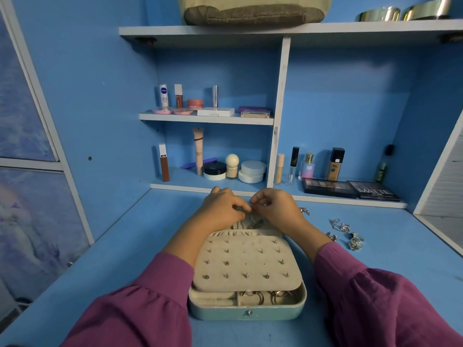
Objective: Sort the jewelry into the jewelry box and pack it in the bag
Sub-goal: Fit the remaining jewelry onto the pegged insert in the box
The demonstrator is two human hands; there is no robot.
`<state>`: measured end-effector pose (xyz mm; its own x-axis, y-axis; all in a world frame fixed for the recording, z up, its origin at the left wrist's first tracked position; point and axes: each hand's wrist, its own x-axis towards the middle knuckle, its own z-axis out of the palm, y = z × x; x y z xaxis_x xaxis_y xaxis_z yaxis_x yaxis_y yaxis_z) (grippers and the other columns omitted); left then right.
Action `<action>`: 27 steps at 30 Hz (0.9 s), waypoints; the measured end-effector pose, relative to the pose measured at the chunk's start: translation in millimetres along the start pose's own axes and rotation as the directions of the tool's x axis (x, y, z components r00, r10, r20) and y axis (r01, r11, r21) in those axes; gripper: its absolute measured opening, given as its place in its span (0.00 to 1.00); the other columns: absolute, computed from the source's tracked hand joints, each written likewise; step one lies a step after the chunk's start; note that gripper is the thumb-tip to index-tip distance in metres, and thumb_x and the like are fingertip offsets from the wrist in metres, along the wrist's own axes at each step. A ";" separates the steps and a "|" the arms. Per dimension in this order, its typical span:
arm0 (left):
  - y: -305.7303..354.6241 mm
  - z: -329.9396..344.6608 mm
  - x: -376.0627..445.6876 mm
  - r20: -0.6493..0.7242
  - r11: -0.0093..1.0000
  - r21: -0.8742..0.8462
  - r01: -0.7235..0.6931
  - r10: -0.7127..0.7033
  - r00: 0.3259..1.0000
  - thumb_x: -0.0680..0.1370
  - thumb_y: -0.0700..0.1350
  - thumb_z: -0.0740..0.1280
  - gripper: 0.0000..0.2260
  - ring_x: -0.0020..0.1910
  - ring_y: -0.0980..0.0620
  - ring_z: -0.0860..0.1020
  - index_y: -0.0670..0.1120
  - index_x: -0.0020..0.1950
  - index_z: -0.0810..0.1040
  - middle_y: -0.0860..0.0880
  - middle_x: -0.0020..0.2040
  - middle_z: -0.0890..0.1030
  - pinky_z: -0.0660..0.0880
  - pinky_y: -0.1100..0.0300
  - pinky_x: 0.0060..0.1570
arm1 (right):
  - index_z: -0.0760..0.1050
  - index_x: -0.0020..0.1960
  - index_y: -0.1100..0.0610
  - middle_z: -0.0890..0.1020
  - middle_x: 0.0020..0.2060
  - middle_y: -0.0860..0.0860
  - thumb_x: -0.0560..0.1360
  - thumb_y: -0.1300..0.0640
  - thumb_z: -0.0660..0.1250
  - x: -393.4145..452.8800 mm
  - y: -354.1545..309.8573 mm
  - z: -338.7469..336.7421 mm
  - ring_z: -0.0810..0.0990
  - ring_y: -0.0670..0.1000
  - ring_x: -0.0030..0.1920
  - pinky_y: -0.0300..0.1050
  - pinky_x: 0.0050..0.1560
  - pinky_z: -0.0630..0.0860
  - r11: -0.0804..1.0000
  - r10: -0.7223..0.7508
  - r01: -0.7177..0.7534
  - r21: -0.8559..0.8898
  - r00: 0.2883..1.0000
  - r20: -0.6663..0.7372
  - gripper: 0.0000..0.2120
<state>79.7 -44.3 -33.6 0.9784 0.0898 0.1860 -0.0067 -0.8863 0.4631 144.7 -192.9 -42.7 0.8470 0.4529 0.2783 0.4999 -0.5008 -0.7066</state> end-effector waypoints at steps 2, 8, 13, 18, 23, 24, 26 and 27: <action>-0.2 0.0 -0.3 0.002 1.000 0.026 -0.004 0.004 1.000 0.77 0.46 0.66 0.11 0.57 0.51 0.65 0.59 0.56 0.81 0.52 0.49 0.72 0.67 0.56 0.58 | 0.78 0.45 0.49 0.79 0.38 0.44 0.75 0.58 0.69 0.7 -0.9 0.3 0.76 0.41 0.38 0.31 0.35 0.70 1.000 0.000 0.000 -0.004 1.000 0.002 0.04; -0.9 0.8 -0.8 0.045 0.993 0.114 -0.003 -0.002 0.999 0.78 0.52 0.63 0.11 0.58 0.49 0.64 0.63 0.57 0.80 0.53 0.47 0.69 0.66 0.54 0.61 | 0.81 0.50 0.49 0.82 0.44 0.46 0.75 0.57 0.67 1.8 1.8 3.7 0.76 0.44 0.44 0.35 0.42 0.71 0.973 -0.036 0.037 -0.228 0.999 0.010 0.07; -0.6 0.3 -2.7 0.037 0.958 0.278 -0.067 0.059 0.998 0.80 0.55 0.59 0.12 0.58 0.49 0.64 0.62 0.59 0.79 0.52 0.48 0.67 0.63 0.55 0.58 | 0.82 0.50 0.48 0.82 0.46 0.49 0.75 0.57 0.66 0.6 1.1 4.1 0.76 0.49 0.52 0.45 0.52 0.74 0.937 -0.096 0.094 -0.336 0.995 0.011 0.08; -1.5 0.2 -3.3 0.021 0.936 0.339 -0.099 0.097 0.995 0.80 0.54 0.58 0.13 0.56 0.48 0.64 0.61 0.60 0.79 0.52 0.47 0.66 0.63 0.55 0.57 | 0.82 0.52 0.50 0.82 0.48 0.49 0.74 0.59 0.63 -3.7 -1.4 0.2 0.73 0.51 0.55 0.45 0.53 0.72 0.890 -0.132 0.133 -0.436 0.991 0.033 0.11; 0.1 -0.2 -5.3 0.039 0.943 0.315 -0.106 0.099 0.994 0.80 0.54 0.59 0.13 0.57 0.49 0.64 0.61 0.60 0.79 0.52 0.48 0.67 0.62 0.56 0.57 | 0.83 0.48 0.52 0.80 0.47 0.51 0.75 0.53 0.63 -7.0 -2.7 -4.4 0.71 0.53 0.53 0.44 0.47 0.69 0.841 -0.109 0.138 -0.523 0.990 0.086 0.11; 0.3 -0.4 -5.8 0.048 0.943 0.316 -0.110 0.099 0.994 0.80 0.53 0.59 0.13 0.57 0.49 0.64 0.61 0.60 0.79 0.52 0.48 0.67 0.61 0.56 0.56 | 0.83 0.46 0.53 0.79 0.47 0.51 0.75 0.51 0.63 -8.1 -3.8 -5.8 0.71 0.53 0.52 0.44 0.46 0.67 0.841 -0.096 0.129 -0.525 0.991 0.090 0.11; 0.7 -1.6 -7.8 0.056 0.946 0.303 -0.114 0.102 0.993 0.80 0.53 0.60 0.12 0.57 0.49 0.64 0.60 0.59 0.80 0.53 0.48 0.67 0.61 0.57 0.55 | 0.81 0.41 0.54 0.78 0.46 0.51 0.75 0.50 0.63 -10.4 -6.0 -9.2 0.71 0.53 0.52 0.44 0.46 0.66 0.838 -0.075 0.117 -0.533 0.992 0.101 0.12; 1.1 -2.6 -9.1 0.054 0.950 0.290 -0.117 0.106 0.993 0.80 0.52 0.60 0.12 0.56 0.49 0.64 0.60 0.59 0.80 0.53 0.48 0.68 0.61 0.57 0.56 | 0.80 0.38 0.54 0.78 0.46 0.51 0.75 0.50 0.63 -11.7 -6.5 -10.9 0.71 0.52 0.52 0.44 0.46 0.66 0.840 -0.068 0.113 -0.530 0.992 0.104 0.12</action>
<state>70.3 -44.9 -32.5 0.9819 -0.0295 0.1871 -0.0614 -0.9840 0.1671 133.5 -203.0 -34.3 0.7879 0.5600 0.2561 0.6115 -0.7607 -0.2177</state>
